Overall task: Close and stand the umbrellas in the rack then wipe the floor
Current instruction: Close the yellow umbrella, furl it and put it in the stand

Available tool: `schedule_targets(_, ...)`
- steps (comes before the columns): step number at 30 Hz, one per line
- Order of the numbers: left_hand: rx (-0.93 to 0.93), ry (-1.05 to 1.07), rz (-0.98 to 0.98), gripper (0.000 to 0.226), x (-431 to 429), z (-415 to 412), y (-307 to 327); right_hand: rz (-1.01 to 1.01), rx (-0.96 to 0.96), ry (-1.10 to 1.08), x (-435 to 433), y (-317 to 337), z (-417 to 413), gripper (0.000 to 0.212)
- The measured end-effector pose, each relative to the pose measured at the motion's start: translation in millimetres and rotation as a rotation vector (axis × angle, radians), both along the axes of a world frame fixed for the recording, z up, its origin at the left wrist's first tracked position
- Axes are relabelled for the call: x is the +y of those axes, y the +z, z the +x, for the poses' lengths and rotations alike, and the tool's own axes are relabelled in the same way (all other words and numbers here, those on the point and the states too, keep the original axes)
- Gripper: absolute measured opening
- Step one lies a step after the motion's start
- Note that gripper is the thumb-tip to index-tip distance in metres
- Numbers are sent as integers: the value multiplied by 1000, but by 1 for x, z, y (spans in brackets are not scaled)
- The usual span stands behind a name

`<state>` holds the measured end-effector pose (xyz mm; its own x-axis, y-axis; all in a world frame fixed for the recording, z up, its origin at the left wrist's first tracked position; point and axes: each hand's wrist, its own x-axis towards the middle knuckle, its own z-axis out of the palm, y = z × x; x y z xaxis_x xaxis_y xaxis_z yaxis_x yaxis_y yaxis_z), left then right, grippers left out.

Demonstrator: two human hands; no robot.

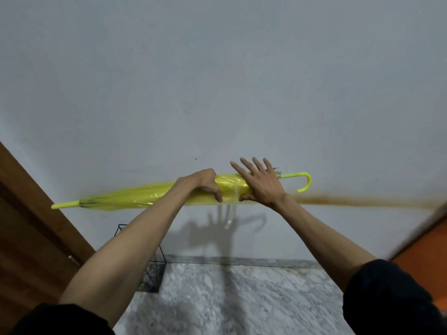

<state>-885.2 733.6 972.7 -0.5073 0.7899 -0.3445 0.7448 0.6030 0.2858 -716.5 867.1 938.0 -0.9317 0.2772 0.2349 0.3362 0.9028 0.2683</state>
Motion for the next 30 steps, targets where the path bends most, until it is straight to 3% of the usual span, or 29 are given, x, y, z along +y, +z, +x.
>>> schedule_targets(3,-36,15,-77,70,-2,1,5,-57,20,-11,-1,6,-4,41)
schedule_targets(6,10,0,-65,75,-2,1,3,-120,38,-7,-1,16,-11,19)
schedule_targets(8,91,-48,-10,79,-2,1,-1,-207,-15,-36,2,23,-16,18)
schedule_targets(10,291,-144,64,77,-1,3,-5,-325,-75,-94,5,32,-20,18)
schedule_targets(13,661,-252,219,60,-3,10,-11,-488,-143,-184,9,42,-25,25)
schedule_targets(16,827,-243,279,44,-7,11,-18,-614,-194,-245,9,47,-31,35)
schedule_targets(20,633,-195,322,20,-4,8,-14,-531,-167,-176,7,41,-33,57)
schedule_targets(23,469,-162,338,10,-4,4,-8,-297,-43,-53,6,26,-25,115)
schedule_targets(24,412,-138,333,7,-4,2,-6,-195,14,-20,6,21,-23,124)
schedule_targets(27,292,-108,290,6,-4,0,5,-24,72,14,7,12,-18,111)
schedule_targets(30,295,-118,251,12,-1,0,15,-49,86,-36,6,20,-18,49)
